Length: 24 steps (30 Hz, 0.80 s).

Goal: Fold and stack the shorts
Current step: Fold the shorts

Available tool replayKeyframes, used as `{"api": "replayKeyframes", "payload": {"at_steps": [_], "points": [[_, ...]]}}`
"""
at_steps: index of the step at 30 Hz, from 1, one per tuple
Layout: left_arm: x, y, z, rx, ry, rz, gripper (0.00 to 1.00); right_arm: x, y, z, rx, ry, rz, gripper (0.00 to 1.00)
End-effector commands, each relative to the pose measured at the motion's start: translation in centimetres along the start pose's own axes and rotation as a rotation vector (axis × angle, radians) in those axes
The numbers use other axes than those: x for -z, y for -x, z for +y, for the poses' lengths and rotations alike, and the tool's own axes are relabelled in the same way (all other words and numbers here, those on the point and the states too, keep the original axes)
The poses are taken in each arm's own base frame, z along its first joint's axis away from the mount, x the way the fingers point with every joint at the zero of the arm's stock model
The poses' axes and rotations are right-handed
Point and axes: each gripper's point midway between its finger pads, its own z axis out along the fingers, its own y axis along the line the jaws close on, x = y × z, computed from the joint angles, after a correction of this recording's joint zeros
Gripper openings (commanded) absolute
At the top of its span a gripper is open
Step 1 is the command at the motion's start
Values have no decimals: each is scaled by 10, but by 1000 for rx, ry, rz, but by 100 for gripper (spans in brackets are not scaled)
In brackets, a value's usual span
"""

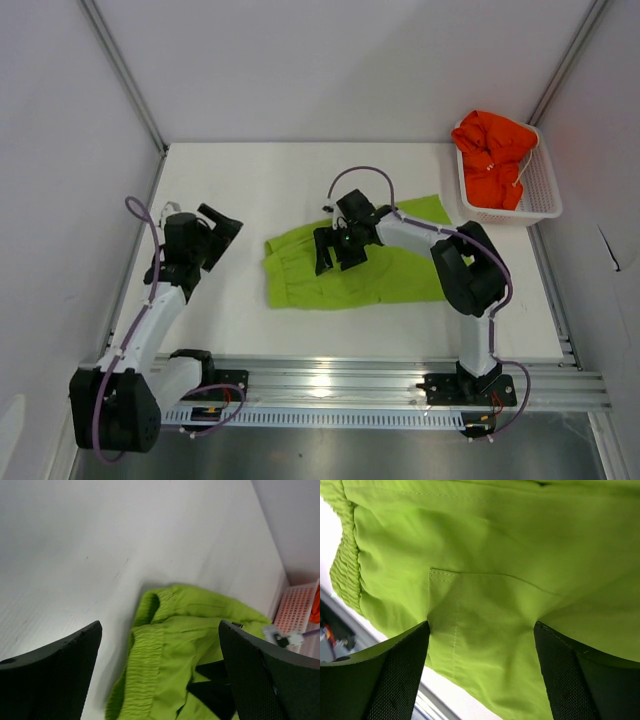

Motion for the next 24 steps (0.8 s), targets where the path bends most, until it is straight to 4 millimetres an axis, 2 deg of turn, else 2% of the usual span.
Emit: {"api": "replayKeyframes", "payload": {"at_steps": [1, 2, 3, 5, 6, 7, 9, 10, 11, 12, 15, 17, 18, 19, 20, 21, 22, 24], "points": [[-18, -24, -5, -58, -83, 104, 99, 32, 25, -9, 44, -85, -131, 87], [-22, -31, -8, -65, -111, 131, 98, 39, 32, -8, 18, -88, -174, 87], [-33, -36, -10, -79, -136, 156, 97, 54, 29, -3, 12, -77, -206, 87], [-40, -46, -19, -107, -189, 208, 95, 74, 34, -2, -37, -58, -276, 86], [-49, -57, -13, -140, -173, 248, 95, 77, 22, -10, -69, -65, -278, 86], [-53, -53, -24, -161, -189, 246, 95, 100, 27, -3, -74, -51, -340, 86], [-61, -57, -32, -211, -203, 272, 95, 121, 26, -18, -156, -87, -402, 86], [-69, -65, -24, -216, -174, 306, 95, 125, 16, -27, -193, -107, -403, 86], [-72, -65, -32, -223, -200, 320, 95, 141, 14, -28, -220, -113, -436, 85], [-76, -66, -36, -226, -215, 326, 95, 149, 14, -39, -271, -121, -462, 85], [-93, -72, -43, -234, -256, 363, 96, 156, 1, -46, -308, -140, -471, 84], [-107, -79, -39, -245, -245, 395, 95, 150, -6, -47, -325, -128, -453, 83], [-110, -80, -45, -258, -268, 416, 95, 147, -7, -47, -350, -119, -450, 82], [-115, -80, -49, -265, -274, 425, 94, 142, -9, -44, -351, -103, -441, 79], [-123, -88, -40, -262, -249, 461, 91, 138, -5, -34, -336, -55, -443, 78], [-126, -89, -41, -266, -256, 473, 89, 130, -5, -30, -332, -46, -424, 77], [-127, -92, -42, -264, -268, 488, 87, 121, -6, -14, -291, -31, -404, 77], [-130, -97, -37, -261, -261, 498, 82, 112, 7, -4, -240, -78, -406, 78]]}}
